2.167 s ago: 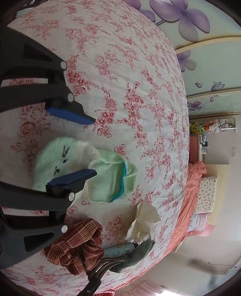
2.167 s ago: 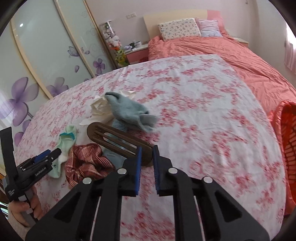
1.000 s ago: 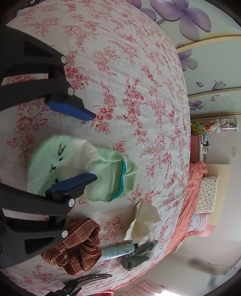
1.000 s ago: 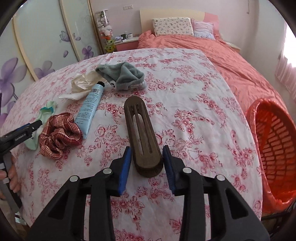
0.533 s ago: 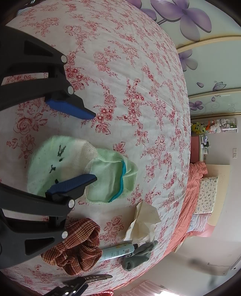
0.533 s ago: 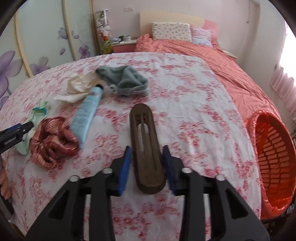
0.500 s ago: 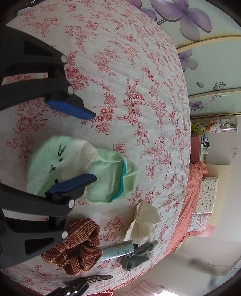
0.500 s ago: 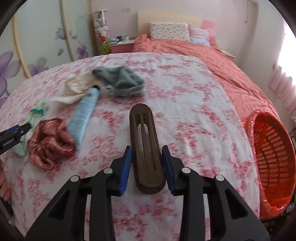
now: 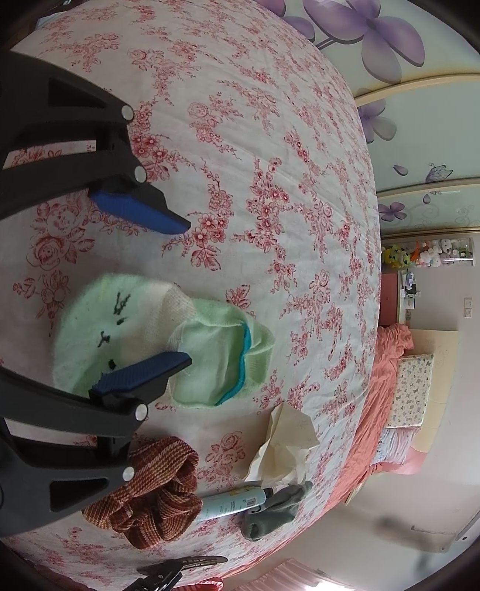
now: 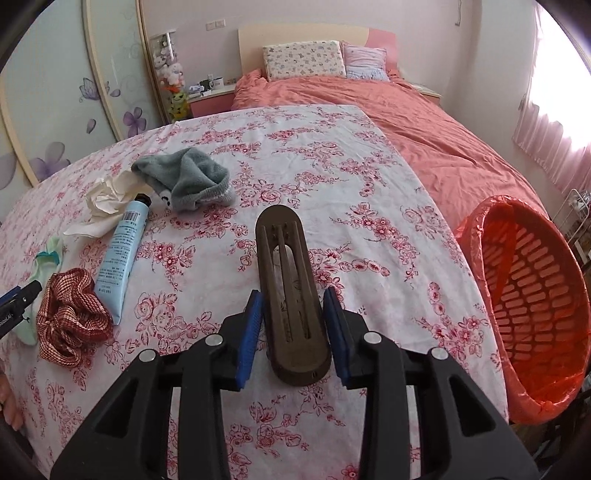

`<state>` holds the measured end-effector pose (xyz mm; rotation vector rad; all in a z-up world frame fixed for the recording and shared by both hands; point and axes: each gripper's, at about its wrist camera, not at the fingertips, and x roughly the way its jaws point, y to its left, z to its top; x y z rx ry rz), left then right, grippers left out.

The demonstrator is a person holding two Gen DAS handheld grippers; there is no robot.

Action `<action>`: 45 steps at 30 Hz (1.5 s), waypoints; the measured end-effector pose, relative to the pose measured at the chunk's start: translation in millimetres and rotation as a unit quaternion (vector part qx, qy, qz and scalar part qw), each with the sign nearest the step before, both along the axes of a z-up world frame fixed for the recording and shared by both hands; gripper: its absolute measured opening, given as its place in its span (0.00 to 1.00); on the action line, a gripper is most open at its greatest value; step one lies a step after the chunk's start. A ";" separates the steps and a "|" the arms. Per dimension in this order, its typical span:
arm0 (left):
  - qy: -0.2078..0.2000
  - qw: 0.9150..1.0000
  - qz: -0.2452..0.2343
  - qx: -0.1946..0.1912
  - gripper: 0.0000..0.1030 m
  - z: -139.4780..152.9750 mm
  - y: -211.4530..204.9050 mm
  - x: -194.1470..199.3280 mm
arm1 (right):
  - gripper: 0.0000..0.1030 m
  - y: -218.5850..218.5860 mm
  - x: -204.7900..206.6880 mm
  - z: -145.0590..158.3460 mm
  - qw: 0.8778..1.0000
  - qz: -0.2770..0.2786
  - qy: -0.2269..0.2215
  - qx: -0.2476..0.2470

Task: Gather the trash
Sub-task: 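Grasp the mint cat sock with the left tool while the right tool grasps the brown comb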

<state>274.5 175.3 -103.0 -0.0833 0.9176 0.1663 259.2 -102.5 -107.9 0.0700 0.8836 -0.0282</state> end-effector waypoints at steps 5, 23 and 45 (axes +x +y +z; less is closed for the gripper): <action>0.000 1.000 -0.006 -0.004 0.69 -0.3 -1.4 0.7 | 0.34 -2.0 0.8 -0.3 1.000 0.000 0.000 0.000; 0.000 0.998 -0.058 -0.018 0.71 3.2 -24.7 -13.6 | 0.35 2.0 -2.8 1.2 1.000 0.001 0.000 0.001; 0.002 0.998 -0.060 0.022 0.51 2.6 -32.3 1.0 | 0.36 0.4 -3.5 1.3 1.000 0.001 0.000 0.002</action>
